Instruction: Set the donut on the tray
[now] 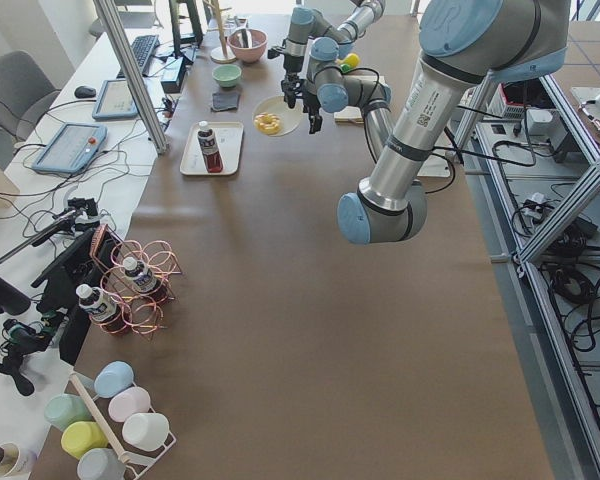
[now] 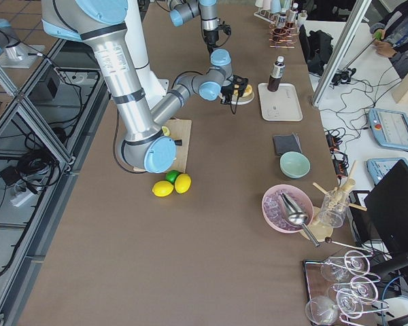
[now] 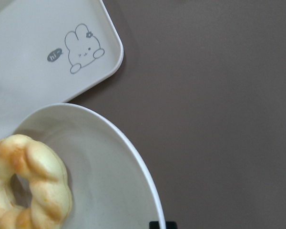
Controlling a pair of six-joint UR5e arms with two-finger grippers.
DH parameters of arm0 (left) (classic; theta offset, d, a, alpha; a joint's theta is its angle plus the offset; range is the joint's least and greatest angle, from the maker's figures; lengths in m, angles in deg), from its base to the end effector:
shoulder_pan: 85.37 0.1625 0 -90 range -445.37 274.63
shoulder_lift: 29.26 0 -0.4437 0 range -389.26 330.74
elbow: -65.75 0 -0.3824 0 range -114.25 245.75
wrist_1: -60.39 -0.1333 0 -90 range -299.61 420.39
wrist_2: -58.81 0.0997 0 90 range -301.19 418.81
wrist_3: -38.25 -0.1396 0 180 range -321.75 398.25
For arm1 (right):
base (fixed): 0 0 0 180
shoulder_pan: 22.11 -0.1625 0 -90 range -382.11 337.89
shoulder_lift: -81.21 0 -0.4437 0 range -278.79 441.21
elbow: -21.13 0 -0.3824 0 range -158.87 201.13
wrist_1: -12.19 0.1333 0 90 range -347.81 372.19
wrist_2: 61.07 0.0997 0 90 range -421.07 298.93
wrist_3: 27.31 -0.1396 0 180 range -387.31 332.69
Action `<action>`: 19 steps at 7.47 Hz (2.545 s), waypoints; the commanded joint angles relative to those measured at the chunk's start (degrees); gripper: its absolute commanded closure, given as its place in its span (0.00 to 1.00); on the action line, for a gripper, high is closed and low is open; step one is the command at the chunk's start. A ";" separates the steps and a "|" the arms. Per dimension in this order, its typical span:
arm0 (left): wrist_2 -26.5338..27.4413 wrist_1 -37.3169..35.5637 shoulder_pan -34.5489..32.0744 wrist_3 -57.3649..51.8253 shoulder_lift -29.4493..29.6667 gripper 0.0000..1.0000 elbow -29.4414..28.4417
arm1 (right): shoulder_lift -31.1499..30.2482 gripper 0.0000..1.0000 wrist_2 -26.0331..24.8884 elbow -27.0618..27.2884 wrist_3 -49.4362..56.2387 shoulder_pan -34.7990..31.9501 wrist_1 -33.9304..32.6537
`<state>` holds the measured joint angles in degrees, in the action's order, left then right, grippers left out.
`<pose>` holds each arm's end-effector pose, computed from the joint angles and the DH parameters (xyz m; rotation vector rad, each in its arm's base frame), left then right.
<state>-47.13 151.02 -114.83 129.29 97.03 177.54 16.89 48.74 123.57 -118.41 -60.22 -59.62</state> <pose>0.5030 -0.3932 0.1801 0.0043 1.0536 -0.3400 -0.4644 -0.4736 0.3162 0.0078 -1.0316 0.4535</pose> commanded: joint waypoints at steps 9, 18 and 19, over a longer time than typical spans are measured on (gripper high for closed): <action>2.41 0.07 -0.07 0.01 -1.75 0.03 0.27 | 28.19 1.00 2.87 -48.29 -11.72 -8.03 11.26; 1.88 -0.11 -1.82 -0.52 -3.15 0.03 0.62 | 26.38 0.00 9.16 -43.43 -4.29 -11.36 14.88; 1.79 -0.28 -2.35 -2.95 -4.90 0.03 0.88 | 20.79 0.00 10.16 -35.81 1.56 -11.72 13.04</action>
<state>-45.11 150.96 -115.94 128.81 94.39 177.94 44.47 55.39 77.71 -123.99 -70.54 -44.01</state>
